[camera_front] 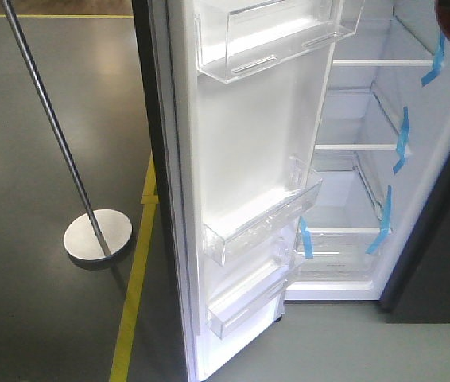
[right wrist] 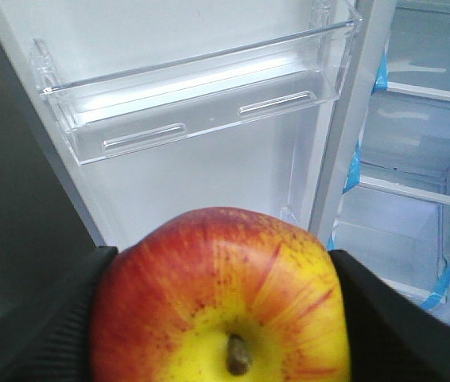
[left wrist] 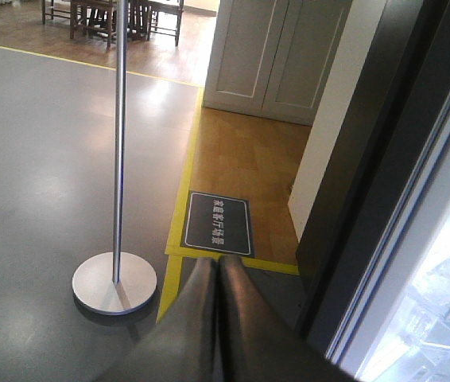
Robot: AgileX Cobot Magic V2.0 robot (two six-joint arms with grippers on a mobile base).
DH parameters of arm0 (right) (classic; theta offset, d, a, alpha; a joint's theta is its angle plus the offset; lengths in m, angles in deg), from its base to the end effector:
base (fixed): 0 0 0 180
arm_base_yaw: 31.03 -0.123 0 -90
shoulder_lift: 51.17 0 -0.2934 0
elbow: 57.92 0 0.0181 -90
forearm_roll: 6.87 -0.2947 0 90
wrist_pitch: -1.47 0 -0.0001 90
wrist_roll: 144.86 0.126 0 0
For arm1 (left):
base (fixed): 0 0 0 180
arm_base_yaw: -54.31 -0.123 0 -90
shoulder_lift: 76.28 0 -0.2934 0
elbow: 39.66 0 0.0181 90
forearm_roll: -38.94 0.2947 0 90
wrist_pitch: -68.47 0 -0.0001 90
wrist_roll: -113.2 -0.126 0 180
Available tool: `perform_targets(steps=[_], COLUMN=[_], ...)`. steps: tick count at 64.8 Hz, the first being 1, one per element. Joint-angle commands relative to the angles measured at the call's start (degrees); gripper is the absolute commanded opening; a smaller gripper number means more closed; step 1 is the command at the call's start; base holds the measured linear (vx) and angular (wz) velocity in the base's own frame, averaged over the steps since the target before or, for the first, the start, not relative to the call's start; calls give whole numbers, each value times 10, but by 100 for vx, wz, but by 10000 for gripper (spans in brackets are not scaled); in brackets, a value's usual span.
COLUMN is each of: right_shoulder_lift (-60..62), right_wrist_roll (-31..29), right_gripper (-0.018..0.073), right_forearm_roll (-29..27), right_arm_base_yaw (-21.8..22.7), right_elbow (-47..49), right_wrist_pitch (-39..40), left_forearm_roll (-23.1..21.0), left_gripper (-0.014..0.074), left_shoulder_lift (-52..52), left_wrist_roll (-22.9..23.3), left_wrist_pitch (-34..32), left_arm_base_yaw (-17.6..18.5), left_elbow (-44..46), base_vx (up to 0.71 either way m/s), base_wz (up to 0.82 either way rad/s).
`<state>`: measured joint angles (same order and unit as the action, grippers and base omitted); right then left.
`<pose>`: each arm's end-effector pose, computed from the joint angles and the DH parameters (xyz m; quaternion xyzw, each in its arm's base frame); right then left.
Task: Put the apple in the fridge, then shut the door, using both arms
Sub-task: 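Drive up close to the fridge door shelves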
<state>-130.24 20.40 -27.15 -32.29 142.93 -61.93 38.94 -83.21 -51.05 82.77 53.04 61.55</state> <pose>0.2880 0.0454 0.5215 -0.1275 0.8499 0.1183 0.4974 0.1253 0.0028 0.1764 -0.1134 0.7577 -0.0810 0.6375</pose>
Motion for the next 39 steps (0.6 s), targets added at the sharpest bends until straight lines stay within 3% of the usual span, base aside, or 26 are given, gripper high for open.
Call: perform_targets(steps=[1, 39], right_shoulder_lift=[10, 10], right_wrist_roll=[-4, -4], right_gripper=[101, 101], right_forearm_roll=[-11, -11], right_arm_base_yaw=[0, 0], right_elbow=[17, 17], right_wrist_pitch=[42, 42], left_forearm_roll=[0, 0], left_gripper=[-6, -6], left_shoulder_lift=[9, 9], left_wrist_roll=[5, 5], left_wrist_pitch=[-42, -42], left_arm_base_yaw=[1, 1], left_elbow=[10, 10], base_vx=[9, 8], base_wz=[0, -2])
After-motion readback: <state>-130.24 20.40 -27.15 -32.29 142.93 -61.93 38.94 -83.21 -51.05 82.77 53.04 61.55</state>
